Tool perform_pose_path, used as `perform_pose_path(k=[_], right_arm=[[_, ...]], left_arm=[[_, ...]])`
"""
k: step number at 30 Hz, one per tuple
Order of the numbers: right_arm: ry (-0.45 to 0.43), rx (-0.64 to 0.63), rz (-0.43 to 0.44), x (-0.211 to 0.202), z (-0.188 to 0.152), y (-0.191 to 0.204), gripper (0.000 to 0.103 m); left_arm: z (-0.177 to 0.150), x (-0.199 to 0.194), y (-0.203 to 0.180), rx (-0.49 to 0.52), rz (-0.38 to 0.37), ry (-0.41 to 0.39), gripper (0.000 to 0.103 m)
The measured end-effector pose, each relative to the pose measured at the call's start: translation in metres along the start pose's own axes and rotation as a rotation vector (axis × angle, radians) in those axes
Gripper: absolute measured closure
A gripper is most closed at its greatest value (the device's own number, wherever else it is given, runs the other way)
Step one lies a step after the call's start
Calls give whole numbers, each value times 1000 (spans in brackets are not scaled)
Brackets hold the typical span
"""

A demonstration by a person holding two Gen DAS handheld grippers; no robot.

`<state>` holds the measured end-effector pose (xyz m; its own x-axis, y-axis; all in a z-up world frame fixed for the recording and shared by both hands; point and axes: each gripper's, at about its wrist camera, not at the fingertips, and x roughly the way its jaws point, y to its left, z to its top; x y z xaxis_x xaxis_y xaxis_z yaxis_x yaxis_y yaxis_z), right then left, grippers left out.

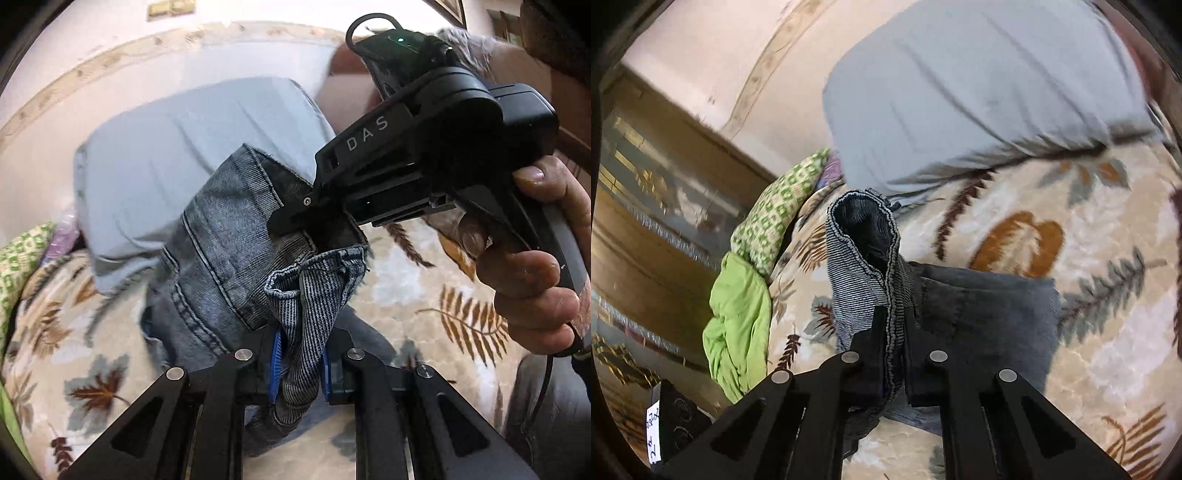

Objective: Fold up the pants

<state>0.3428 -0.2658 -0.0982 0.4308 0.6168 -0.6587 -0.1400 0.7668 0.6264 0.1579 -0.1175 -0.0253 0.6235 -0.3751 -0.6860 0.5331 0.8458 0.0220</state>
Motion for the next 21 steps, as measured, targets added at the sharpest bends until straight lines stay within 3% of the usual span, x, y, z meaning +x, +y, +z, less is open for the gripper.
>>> perform_pose_path(k=[8, 11, 14, 16, 18, 21], right_arm=[[24, 162, 31, 28, -28, -91, 96], [20, 201, 44, 43, -36, -114, 93], [18, 239, 42, 53, -44, -129, 82], [-5, 264, 52, 45, -46, -129, 71], [-56, 243, 31, 26, -47, -119, 37], [-142, 202, -4, -8, -53, -97, 32]], left_arm=[[-22, 53, 1, -23, -17, 98, 87], [-27, 65, 5, -31, -39, 129, 81], [-26, 60, 10, -45, -102, 161, 73], [-22, 42, 20, -82, -160, 159, 58], [-21, 18, 32, -119, -215, 127, 50], [-26, -15, 55, -175, -229, 74, 42]])
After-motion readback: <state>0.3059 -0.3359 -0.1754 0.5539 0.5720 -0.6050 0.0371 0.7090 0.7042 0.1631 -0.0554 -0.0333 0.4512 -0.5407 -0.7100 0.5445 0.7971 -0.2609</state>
